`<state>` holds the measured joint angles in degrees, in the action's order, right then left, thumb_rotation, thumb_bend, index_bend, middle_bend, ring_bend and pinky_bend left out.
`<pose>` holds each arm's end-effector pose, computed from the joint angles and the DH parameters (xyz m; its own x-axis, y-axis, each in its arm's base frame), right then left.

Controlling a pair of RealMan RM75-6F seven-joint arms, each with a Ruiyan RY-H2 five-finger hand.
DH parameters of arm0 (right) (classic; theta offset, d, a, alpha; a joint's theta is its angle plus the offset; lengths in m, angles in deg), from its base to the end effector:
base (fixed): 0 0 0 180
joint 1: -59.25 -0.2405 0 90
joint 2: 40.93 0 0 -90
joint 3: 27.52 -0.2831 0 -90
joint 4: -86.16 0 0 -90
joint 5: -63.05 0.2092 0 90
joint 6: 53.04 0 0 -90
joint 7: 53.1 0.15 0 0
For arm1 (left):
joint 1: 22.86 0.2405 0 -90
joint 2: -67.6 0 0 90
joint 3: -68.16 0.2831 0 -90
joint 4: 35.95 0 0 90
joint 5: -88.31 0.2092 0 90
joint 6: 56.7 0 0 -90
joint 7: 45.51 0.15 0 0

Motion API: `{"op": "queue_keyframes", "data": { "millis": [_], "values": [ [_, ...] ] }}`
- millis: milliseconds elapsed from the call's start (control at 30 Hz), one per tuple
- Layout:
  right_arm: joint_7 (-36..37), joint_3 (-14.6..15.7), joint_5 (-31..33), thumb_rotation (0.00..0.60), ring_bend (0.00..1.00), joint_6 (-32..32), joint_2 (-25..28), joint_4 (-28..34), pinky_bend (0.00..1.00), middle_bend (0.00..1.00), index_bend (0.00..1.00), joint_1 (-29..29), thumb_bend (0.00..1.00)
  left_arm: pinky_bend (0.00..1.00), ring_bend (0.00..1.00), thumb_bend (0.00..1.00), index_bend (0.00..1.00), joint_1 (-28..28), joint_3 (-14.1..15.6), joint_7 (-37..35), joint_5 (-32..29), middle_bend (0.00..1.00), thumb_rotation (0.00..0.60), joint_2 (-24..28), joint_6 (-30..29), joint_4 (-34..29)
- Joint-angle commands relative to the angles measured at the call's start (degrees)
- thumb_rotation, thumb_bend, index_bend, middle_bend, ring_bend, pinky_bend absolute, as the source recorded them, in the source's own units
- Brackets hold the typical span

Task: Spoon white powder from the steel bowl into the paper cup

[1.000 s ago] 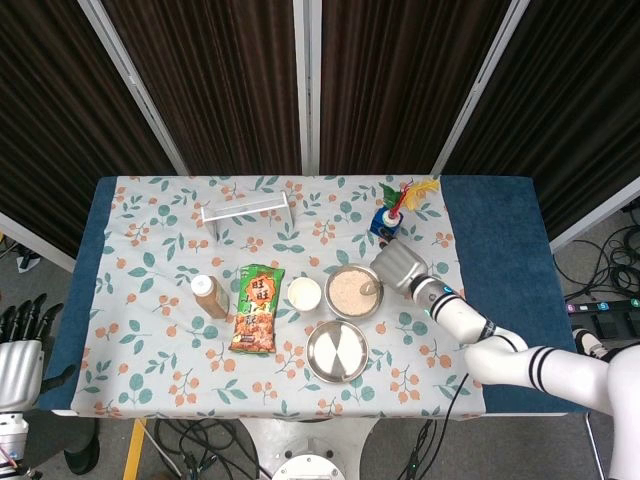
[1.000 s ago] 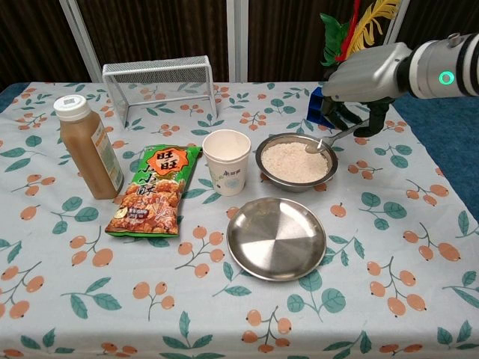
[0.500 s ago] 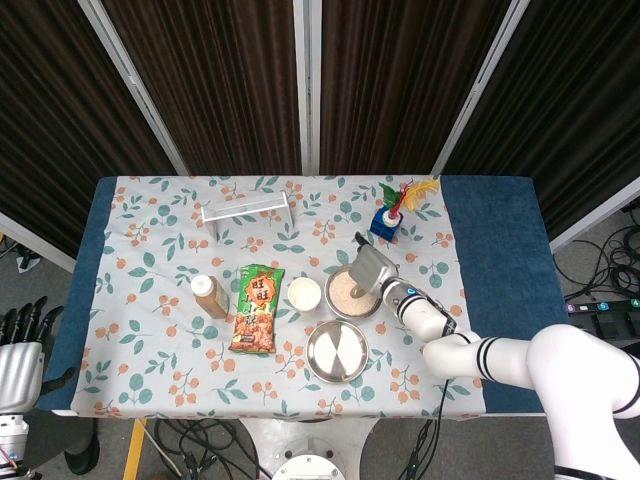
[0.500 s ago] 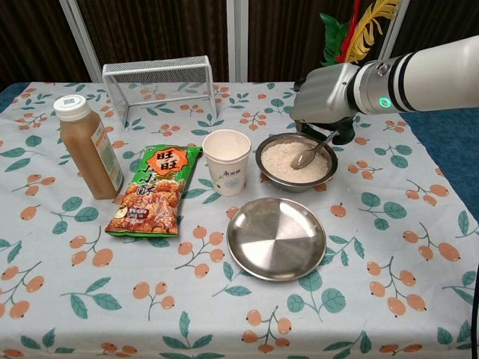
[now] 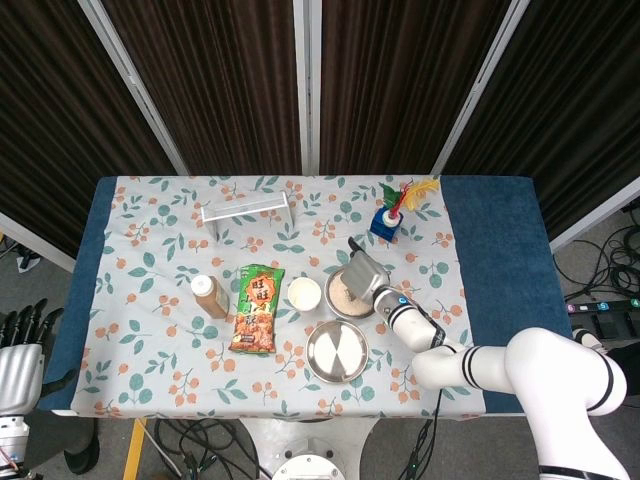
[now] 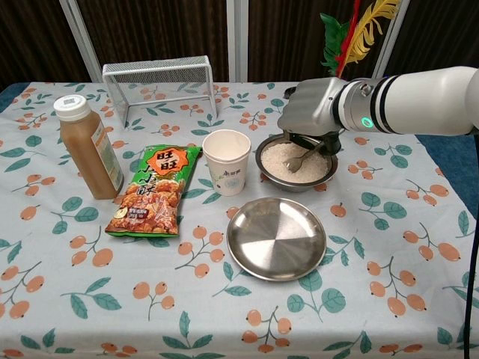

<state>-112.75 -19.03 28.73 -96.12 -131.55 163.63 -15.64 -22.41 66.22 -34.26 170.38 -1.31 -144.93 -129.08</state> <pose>-0.0991 -0.4203 -0.0623 0.9869 -0.0069 0.1610 -0.1260 -0.6563 0.7439 -0.3491 0.1529 0.1501 0.4824 0.0272 0.8755 0.8653 0.1409 -0.4811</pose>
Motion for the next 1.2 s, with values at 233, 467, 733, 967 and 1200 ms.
{"op": "queue_keyframes", "data": {
  "millis": [233,467,733,967,1200],
  "values": [
    [12.7,-2.5,-8.0,0.600,0.26,-3.7,0.3,-1.4,0.00,0.60,0.61,7.7,0.32,0.07,0.07,0.05,0.21,-0.1,0.0,0.5,0.6,0.14,0.600,0.1,-0.3,-0.2],
    [19.3,-4.1,-11.7,0.600,0.26,-4.0,2.0,-1.6,0.00,0.60,0.62,11.5,0.32,0.07,0.07,0.05,0.21,0.3,0.2,0.8,0.9,0.14,0.600,0.1,-0.9,-0.3],
    [24.0,-5.7,-15.6,0.600,0.26,-4.7,5.7,0.6,0.00,0.60,0.62,14.5,0.32,0.07,0.07,0.05,0.21,0.2,0.1,1.9,1.3,0.14,0.600,0.5,-1.2,-1.5],
    [26.2,-7.2,-18.2,0.600,0.26,-5.0,9.0,4.2,0.00,0.60,0.62,15.8,0.32,0.07,0.07,0.05,0.21,0.0,-0.1,2.5,1.4,0.14,0.600,0.7,-1.2,-2.0],
    [26.2,-10.0,-19.7,0.600,0.26,-3.7,11.2,8.0,0.00,0.60,0.62,14.4,0.32,0.07,0.07,0.05,0.21,-0.2,-0.3,2.9,1.2,0.14,0.600,1.0,-1.1,-2.6]
  ]
}}
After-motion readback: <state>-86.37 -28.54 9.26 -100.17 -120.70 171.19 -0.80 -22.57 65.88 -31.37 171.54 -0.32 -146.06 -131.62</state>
